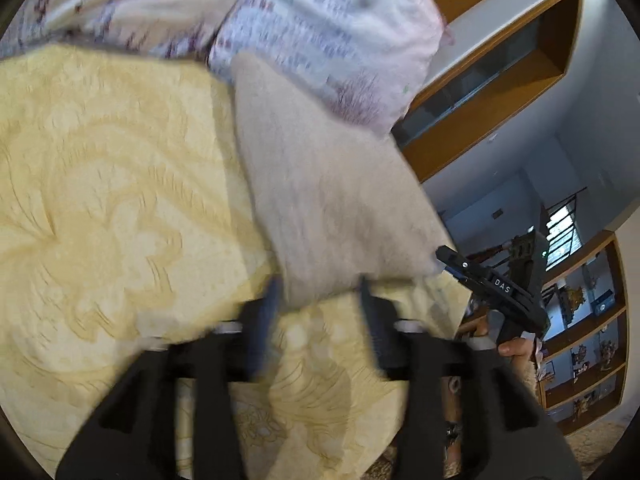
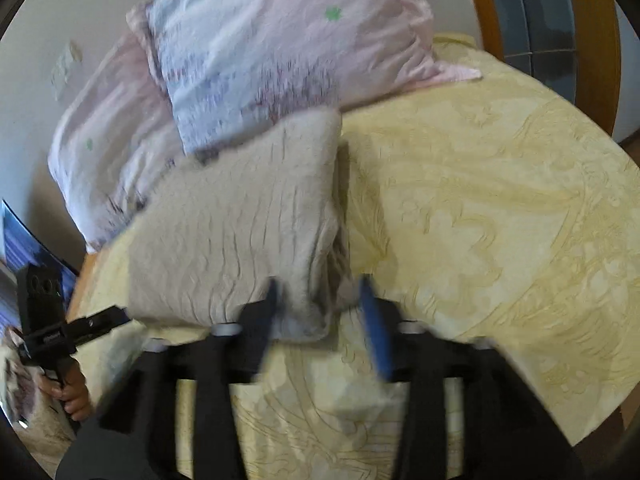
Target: Fold small clothes
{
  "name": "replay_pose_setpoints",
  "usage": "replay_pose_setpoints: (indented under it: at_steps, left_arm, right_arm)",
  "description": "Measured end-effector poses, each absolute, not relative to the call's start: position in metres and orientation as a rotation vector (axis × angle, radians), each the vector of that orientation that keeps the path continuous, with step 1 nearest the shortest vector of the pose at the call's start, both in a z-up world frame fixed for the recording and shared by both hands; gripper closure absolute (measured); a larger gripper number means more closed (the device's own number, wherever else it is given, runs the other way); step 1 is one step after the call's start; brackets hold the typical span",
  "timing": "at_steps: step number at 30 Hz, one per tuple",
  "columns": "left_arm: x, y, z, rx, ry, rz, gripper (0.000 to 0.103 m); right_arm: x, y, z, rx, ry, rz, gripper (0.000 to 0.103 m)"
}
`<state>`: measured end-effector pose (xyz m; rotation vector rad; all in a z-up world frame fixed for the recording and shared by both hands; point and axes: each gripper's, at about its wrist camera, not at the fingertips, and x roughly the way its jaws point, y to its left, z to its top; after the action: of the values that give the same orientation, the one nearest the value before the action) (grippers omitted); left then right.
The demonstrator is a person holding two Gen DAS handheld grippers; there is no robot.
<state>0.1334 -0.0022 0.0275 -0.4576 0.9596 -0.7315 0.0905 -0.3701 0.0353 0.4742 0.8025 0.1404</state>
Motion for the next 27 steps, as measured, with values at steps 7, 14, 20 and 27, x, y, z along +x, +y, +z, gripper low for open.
replay_pose_setpoints:
  at_steps: [7, 14, 20, 27]
  left_arm:
    - [0.208, 0.015, 0.047, -0.604, 0.965, -0.659, 0.021]
    - [0.287, -0.013, 0.033, -0.652, 1.044, -0.602, 0.022]
    - [0.323, -0.034, 0.013, -0.676, 1.087, -0.592, 0.06]
    - [0.322, -0.035, 0.012, -0.64, 0.998, -0.583, 0.096]
  right_arm:
    - [0.161, -0.395, 0.052, 0.659, 0.819, 0.189, 0.042]
    - [0.223, -0.396, 0.027, 0.749, 0.92, 0.216, 0.043]
    - [0.244, -0.385, 0.016, 0.682, 0.934, 0.235, 0.09]
    - [0.225, -0.37, 0.065, 0.421, 0.686, 0.222, 0.094]
